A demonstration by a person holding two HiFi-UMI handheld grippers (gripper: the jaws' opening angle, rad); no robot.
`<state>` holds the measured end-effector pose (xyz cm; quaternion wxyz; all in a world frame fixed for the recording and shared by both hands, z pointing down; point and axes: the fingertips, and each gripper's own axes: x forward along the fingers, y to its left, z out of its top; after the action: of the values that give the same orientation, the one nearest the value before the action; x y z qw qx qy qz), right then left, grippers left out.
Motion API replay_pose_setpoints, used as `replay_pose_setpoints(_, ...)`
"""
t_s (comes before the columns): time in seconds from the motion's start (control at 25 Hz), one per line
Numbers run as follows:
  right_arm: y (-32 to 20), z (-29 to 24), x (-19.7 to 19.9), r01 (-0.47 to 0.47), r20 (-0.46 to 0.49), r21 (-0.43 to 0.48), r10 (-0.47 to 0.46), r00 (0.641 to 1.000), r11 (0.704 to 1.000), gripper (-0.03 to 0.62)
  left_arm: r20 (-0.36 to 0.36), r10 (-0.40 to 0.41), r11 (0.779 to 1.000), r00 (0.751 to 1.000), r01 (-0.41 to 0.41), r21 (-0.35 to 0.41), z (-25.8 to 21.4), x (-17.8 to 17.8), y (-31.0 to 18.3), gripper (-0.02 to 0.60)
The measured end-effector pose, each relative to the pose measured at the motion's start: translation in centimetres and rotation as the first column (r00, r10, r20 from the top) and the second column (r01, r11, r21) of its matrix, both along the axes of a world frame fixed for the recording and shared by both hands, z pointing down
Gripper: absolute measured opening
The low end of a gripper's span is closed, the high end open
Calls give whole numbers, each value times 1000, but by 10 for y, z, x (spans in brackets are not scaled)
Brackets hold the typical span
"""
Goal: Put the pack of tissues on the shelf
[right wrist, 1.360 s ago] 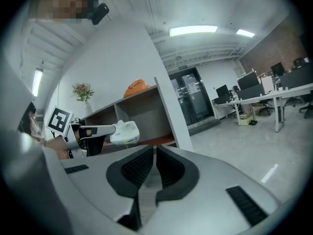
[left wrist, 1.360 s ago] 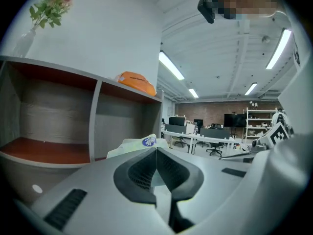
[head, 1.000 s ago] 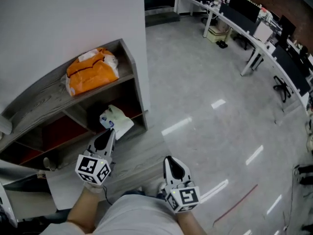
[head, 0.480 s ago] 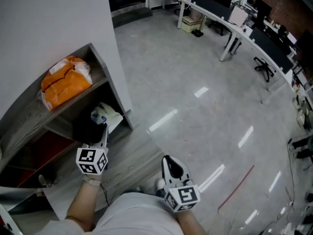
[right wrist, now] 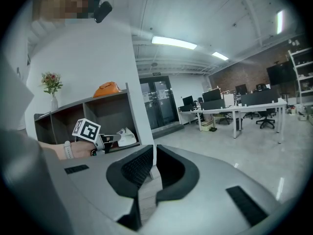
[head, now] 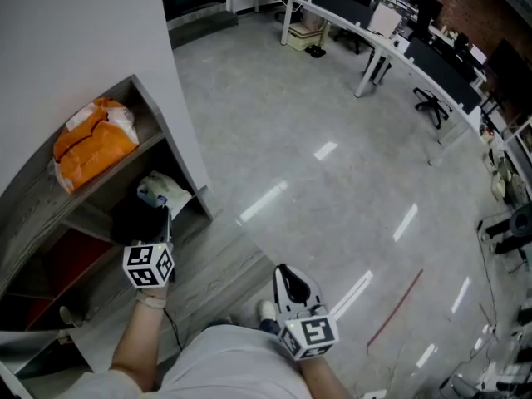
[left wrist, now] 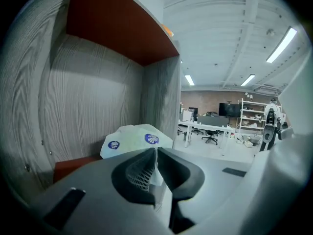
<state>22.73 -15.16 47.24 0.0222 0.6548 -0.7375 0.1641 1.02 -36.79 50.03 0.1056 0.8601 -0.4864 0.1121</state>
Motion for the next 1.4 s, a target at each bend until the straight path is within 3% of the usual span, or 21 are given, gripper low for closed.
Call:
replay_pose_setpoints(0.2,2,-2,-2,-2,-5,4,2,1000,1000,31,-2,9,1000,1000,-9,-9,6,0,-2,28)
replay_pose_setpoints(0.4,5,-1,-2,-1,-4,2,1,1000,1000,31,-2,19,999,1000,-19,-38,11,2,1,163)
replay_pose_setpoints(0.48,5,-1,-4,4,-4,2,-4,1000,1000,31,2,24,999,1000,-24,-42,11,2,3,189)
replay_pose_setpoints(0.8,3,-3,-13,40,3,12,-40,999,999,31,-17,37,999,999,-37,-8,-10,-7,20,208)
replay_pose_setpoints(1.04,-4,-5,-29,108,19,21,-109,994,994,31,-93,67,997,993,-64,30,-42,-16,47,194)
replay_pose_setpoints(1.24,-17,-9,-55,200,35,37,-201,979,979,31,-138,26,998,990,-18,61,-66,-46,71,64)
replay_pose_setpoints(1.4,-26,-9,-83,289,49,46,-291,956,956,31,-149,-5,998,989,13,54,-75,-69,93,17)
